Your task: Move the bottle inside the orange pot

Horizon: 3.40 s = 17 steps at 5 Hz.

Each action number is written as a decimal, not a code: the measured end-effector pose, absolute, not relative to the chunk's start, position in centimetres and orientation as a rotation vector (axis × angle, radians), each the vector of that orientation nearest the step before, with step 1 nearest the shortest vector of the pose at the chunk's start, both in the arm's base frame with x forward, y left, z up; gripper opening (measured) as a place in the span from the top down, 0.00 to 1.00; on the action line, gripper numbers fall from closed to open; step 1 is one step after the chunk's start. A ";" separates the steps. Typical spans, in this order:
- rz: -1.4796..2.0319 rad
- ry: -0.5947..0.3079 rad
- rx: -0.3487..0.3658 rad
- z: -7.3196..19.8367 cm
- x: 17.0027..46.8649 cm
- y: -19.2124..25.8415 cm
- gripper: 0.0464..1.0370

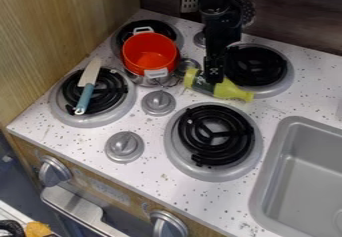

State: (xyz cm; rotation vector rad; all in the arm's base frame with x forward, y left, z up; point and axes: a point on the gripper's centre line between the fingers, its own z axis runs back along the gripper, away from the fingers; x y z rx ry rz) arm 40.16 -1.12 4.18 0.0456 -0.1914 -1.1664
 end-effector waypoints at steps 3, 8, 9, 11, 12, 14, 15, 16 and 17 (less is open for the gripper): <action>-1.186 -0.204 0.029 1.8 39.6 -0.8 0.04; -1.156 -0.253 -0.016 0.1 39.5 -0.1 0.37; -1.163 -0.246 -0.037 0.4 39.6 -0.2 0.37; -1.034 -0.281 -0.154 1.5 39.6 -2.3 0.37; -0.928 -0.324 -0.253 3.5 38.8 -5.0 0.37; -0.841 -0.281 -0.176 5.9 36.6 -6.0 0.37; -0.903 -0.259 -0.107 6.3 36.4 -4.7 0.37; -0.942 -0.284 -0.025 6.8 36.9 -2.4 0.37; -0.921 -0.322 0.046 6.7 37.1 -1.1 0.37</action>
